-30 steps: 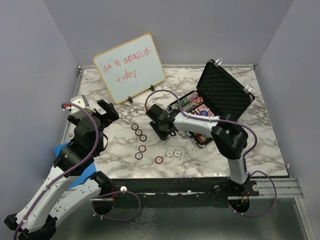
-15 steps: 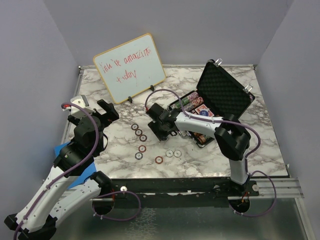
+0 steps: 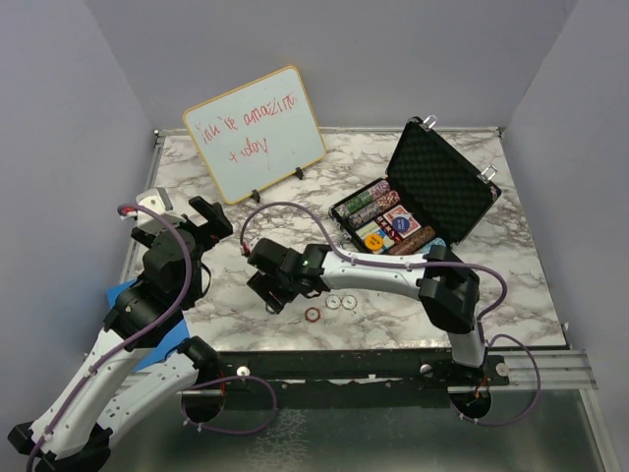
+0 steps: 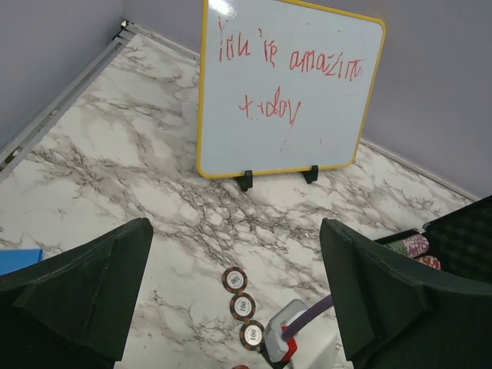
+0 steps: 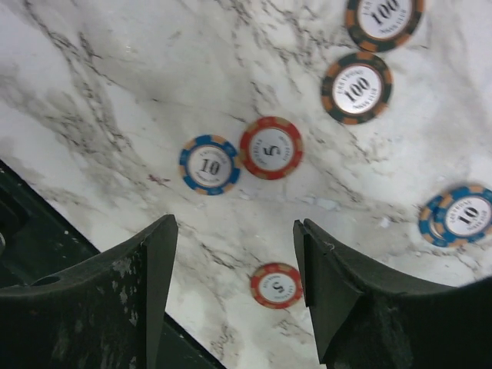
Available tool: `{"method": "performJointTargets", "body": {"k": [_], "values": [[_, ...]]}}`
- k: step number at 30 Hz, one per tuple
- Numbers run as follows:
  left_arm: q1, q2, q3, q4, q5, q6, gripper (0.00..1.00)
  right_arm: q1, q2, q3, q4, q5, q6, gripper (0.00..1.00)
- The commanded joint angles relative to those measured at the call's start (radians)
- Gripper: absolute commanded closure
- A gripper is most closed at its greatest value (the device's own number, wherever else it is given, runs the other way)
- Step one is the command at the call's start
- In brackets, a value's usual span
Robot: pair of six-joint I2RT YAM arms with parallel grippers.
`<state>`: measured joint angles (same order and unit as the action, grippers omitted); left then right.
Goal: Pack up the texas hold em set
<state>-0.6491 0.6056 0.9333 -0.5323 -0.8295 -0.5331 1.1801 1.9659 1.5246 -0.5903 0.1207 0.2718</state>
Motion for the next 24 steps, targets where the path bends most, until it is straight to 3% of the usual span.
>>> {"method": "performJointTargets", "body": {"k": [1, 9, 16, 24], "values": [[0.001, -0.013, 0.012, 0.012, 0.005, 0.012, 0.01, 0.035, 0.078, 0.066, -0.028, -0.012, 0.054, 0.31], [0.0, -0.024, 0.003, 0.012, 0.004, 0.013, 0.01, 0.05, 0.144, 0.111, -0.061, -0.001, 0.106, 0.32], [0.0, -0.024, -0.004, 0.014, -0.002, 0.019, 0.01, 0.066, 0.236, 0.185, -0.1, -0.038, 0.104, 0.39], [0.0, -0.03, -0.01, 0.013, -0.011, 0.031, 0.01, 0.07, 0.311, 0.246, -0.143, 0.037, 0.116, 0.41]]}}
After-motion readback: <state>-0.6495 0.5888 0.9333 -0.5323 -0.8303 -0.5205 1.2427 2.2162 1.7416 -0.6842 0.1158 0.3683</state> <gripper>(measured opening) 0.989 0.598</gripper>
